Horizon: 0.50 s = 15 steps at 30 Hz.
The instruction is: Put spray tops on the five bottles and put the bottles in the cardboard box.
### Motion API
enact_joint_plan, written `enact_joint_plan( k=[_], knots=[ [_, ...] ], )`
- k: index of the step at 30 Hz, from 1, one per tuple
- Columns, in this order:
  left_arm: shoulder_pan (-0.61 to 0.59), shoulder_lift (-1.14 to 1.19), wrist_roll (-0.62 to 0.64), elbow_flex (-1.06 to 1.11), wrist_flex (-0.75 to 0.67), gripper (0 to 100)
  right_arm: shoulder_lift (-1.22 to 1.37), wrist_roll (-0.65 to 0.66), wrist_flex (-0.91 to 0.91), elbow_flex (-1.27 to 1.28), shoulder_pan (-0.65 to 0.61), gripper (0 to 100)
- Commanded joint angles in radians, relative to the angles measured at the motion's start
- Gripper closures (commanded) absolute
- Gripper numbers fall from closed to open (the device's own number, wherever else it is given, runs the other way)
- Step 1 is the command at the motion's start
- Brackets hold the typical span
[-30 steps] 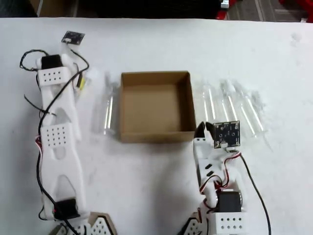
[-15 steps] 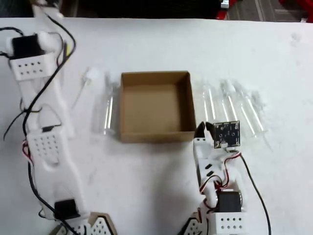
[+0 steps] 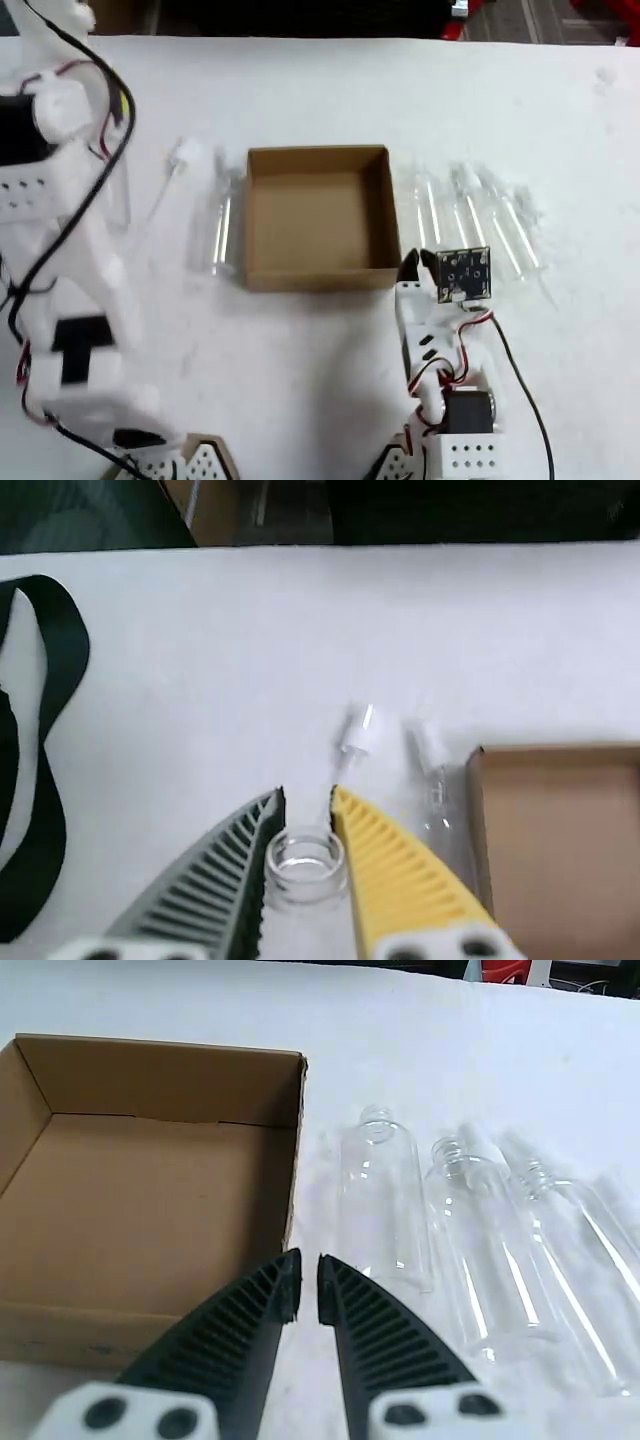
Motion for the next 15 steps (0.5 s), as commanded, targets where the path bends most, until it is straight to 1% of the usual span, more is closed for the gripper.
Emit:
enact_joint_plan(
  k=[1, 4, 9, 11, 15],
  knots=[
    [0.104, -0.262, 0.015, 0.221, -0.037, 98, -0.001, 0.0, 0.005, 0.009, 0.008, 97.7],
    [0.16, -0.412, 0.017, 0.374, -0.135, 98, -0.001, 0.0, 0.005, 0.009, 0.008, 97.7],
    [0.191, -0.639, 0.02, 0.71, -0.328, 98, -0.001, 0.0, 0.007, 0.009, 0.008, 97.7],
    [0.191, -0.731, 0.02, 0.867, -0.437, 98, -0.001, 0.0, 0.007, 0.009, 0.008, 97.7],
    [0.193, -0.924, 0.021, 1.189, -0.733, 98, -0.001, 0.0, 0.007, 0.009, 0.008, 97.7]
  ],
)
